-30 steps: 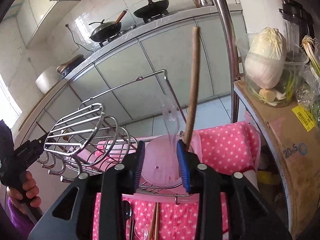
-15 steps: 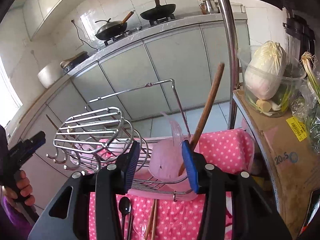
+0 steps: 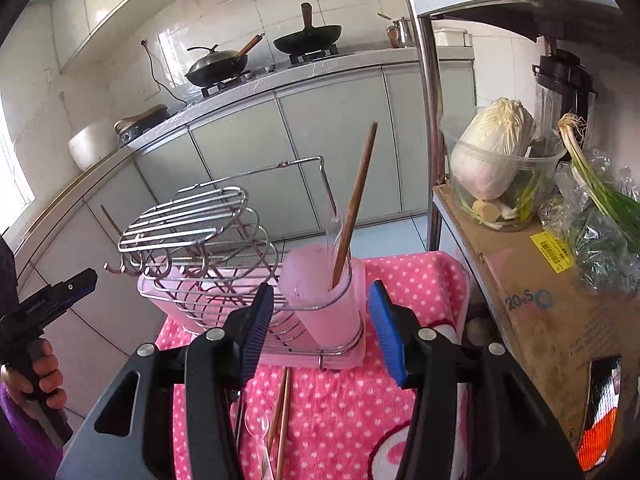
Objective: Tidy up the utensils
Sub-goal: 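Open both tools to drop the chopstick and fork into the pink cup, then lower both tools toward the utensils lying on the pink cloth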
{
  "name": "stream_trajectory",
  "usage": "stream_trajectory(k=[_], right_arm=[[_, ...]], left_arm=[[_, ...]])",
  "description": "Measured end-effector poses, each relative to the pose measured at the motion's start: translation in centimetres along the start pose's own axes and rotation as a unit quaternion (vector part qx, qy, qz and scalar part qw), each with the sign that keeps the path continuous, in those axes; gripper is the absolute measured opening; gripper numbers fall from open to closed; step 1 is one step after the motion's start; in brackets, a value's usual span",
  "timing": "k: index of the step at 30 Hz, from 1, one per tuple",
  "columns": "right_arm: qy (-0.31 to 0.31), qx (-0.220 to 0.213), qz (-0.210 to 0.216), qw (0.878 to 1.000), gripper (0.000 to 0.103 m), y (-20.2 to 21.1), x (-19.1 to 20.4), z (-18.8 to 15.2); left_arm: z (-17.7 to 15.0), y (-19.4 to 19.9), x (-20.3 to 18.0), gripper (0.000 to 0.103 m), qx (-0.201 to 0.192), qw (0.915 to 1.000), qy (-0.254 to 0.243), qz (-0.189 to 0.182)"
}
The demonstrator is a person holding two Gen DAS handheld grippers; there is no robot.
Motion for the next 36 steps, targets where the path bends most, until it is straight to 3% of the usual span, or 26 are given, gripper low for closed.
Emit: stream_trajectory(k=[9,12,21,27,36], right_arm=[[-0.004,0.066,0.005,0.998,0.051,-0.4,-1.5,-5.8],[-0.011,0.089,0.005,0.996,0.051,-1.1,-2.0,-7.5],[-0.047,0.136,0.015,0.990,0.051,-2.8,-4.2,-10.5],[-0.059,0.153,0.029,0.986,0.051,-3.3,-4.9,-11.3],[-0.050,0.173,0.053,0.982,0.051,-3.9,-4.1,-12.2]], left_arm=[[-4.5,-1.6,-3.3,0.043,0.053,0.9975,-0.021,-0.040],[-6.6,-3.0,-4.0,0.043,0.083,0.9946,-0.006,-0.063],[-13.2,-9.4,-5.7,0.036,0.227,0.9677,0.031,-0.105],[-15.4,-12.7,-6.5,0.024,0.281,0.9542,0.035,-0.095],[-15.9,-15.5,-6.9,0.017,0.304,0.9505,0.023,-0.061]])
Point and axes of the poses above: each gripper's, at about its wrist camera, not at the fingertips, and y roughly against the way its jaws point, x to its left, z to its top, the point moved 5 cm from there along -y, roughly the way its jaws point, and after that the axes turned 15 degrees about -y, right-handed, at the moved point
